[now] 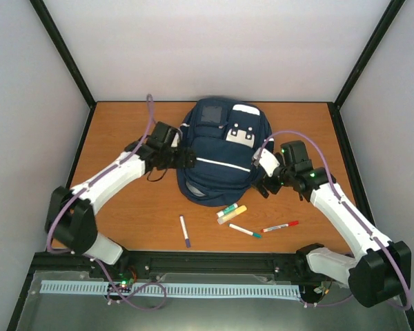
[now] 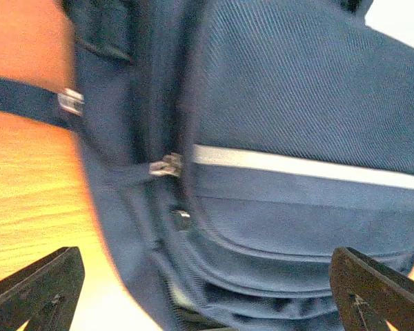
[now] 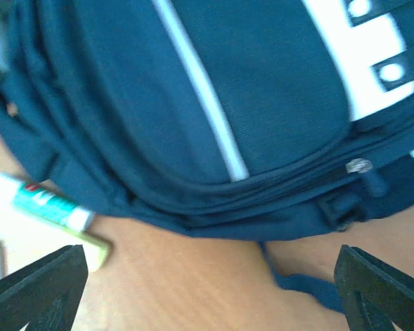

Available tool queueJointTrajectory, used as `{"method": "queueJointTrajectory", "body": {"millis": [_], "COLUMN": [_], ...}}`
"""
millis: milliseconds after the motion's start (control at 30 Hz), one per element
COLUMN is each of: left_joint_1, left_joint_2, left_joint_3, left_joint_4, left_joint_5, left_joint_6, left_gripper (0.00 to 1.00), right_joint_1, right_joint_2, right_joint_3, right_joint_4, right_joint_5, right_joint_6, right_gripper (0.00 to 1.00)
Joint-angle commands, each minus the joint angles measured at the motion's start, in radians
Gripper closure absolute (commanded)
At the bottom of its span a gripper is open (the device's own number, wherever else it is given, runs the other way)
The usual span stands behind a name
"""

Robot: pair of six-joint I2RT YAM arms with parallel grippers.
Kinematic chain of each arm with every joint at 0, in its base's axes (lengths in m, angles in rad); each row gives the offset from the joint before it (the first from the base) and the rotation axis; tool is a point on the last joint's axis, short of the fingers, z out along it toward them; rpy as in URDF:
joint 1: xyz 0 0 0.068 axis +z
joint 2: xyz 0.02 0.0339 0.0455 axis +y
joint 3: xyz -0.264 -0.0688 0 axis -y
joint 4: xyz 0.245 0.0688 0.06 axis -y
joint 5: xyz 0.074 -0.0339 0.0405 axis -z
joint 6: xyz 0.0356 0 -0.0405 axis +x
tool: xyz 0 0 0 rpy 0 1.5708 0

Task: Pack the student bag
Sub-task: Adjust the student bag at the center of the board.

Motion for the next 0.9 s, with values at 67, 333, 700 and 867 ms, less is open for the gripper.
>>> {"method": "queueJointTrajectory", "body": {"millis": [67,333,700,867], "left_joint_1": [0.014,0.033,0.155,0.256], "left_joint_2": [-0.094,-0.171,0.061,0.035], "left_joint_3": [0.068,-0.009,0.212,0.113], "left_joint_4": [-0.247,-0.114,-0.197,0.026], "left_joint_5": [-0.462,-0.470,-0.469,-0.161], "left_joint_6": [0.033,0.112,0.179,0.220], "left_gripper": [0.00,0.00,0.00,0.14], "right_joint_1": [-0.007,-0.007,-0.007,-0.012], "right_joint_2": [0.108,0.414,0.585,0.672], "right_joint_3": [0.167,0.337,0.351,0.347], "right_joint_4": [0.044,-0.037,0.006,0.006], "right_joint_5": [0.096,-0.126,-0.026,0.034], "right_joint_6": [0.062,0.112,0.204,0.234], "right_gripper": [0.00,0.01,0.25,0.31]}}
